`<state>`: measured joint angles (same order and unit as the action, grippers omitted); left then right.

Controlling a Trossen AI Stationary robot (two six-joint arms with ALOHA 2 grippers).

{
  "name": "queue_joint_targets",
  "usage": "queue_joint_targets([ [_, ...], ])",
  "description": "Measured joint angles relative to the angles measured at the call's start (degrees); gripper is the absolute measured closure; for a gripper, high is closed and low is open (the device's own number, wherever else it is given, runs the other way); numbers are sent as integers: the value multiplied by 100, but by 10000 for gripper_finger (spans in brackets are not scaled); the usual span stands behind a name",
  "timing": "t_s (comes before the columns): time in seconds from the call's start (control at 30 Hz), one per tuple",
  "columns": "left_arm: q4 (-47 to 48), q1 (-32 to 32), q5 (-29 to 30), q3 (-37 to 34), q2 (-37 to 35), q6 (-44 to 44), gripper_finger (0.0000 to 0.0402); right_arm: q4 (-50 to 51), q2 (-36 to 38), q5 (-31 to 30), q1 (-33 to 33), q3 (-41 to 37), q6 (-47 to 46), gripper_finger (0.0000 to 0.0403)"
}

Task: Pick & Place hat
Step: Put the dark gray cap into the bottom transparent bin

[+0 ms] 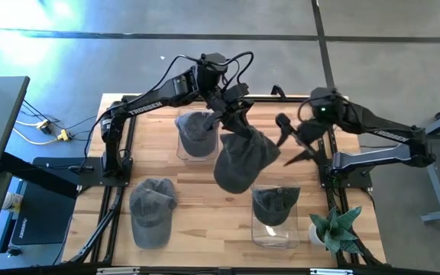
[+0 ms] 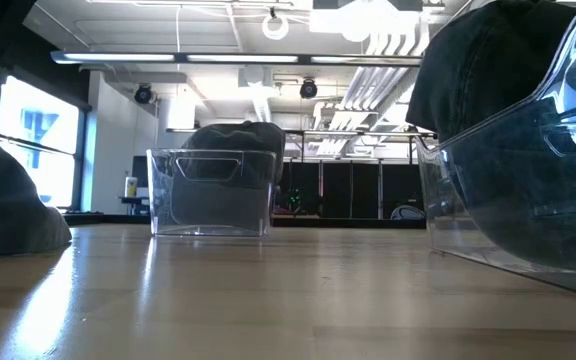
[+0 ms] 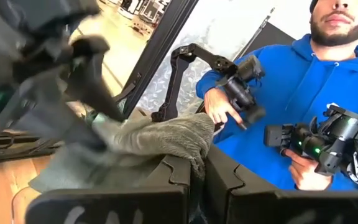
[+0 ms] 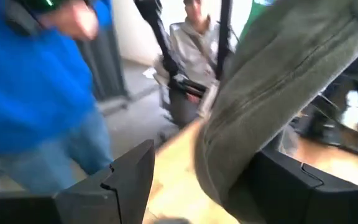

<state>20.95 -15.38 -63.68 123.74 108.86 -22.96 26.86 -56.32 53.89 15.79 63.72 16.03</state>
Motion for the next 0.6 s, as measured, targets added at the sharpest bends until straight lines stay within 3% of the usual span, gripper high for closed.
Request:
queue_joint_targets([
  [0.1,-32,0,-53,0,0,3,392,-316,177,-25,46,0,-378,167],
  [0.23,-34,0,-178,0,0,13,392,-383,243,-1259,40,0,-6,167],
  [0.3,-33,0,-180,0,0,12,392,-365,126,-1547,18,0,165,167],
  [0.6,19,0,-181,0,0,7,392,-767,-623,-1655,-251,-4,590,126],
])
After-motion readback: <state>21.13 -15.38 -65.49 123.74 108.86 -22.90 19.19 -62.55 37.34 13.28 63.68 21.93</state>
